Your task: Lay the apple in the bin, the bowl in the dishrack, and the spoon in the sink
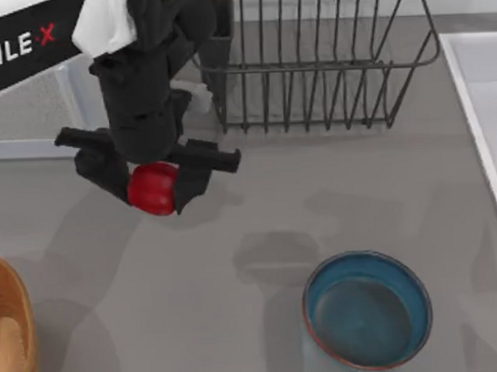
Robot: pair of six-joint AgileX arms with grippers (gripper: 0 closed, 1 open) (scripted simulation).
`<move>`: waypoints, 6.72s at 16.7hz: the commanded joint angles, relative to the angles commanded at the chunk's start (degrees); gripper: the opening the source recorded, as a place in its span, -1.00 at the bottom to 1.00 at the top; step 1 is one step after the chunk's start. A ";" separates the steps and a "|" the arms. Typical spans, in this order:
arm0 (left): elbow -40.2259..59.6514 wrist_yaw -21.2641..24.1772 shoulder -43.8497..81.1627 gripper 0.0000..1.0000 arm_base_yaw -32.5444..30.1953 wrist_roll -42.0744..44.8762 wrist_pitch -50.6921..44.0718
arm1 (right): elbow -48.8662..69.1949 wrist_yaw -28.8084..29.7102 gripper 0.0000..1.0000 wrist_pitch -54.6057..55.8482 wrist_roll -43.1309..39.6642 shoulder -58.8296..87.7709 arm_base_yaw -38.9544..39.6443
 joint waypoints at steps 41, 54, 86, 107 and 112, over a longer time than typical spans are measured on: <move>-49.93 -7.08 -44.16 -0.55 23.78 -76.08 14.05 | 0.00 0.00 1.00 0.00 0.00 0.00 0.00; -49.93 -7.08 -44.16 1.00 23.78 -76.08 14.05 | 0.00 0.00 1.00 0.00 0.00 0.00 0.00; -93.47 0.22 -112.31 1.00 29.42 15.10 74.63 | 0.00 0.00 1.00 0.00 0.00 0.00 0.00; -93.47 0.22 -112.31 1.00 29.42 15.10 74.63 | 39.57 -0.01 1.00 -38.76 20.57 50.91 18.21; -93.47 0.22 -112.31 1.00 29.42 15.10 74.63 | 54.25 -0.28 1.00 -52.70 27.19 71.34 24.81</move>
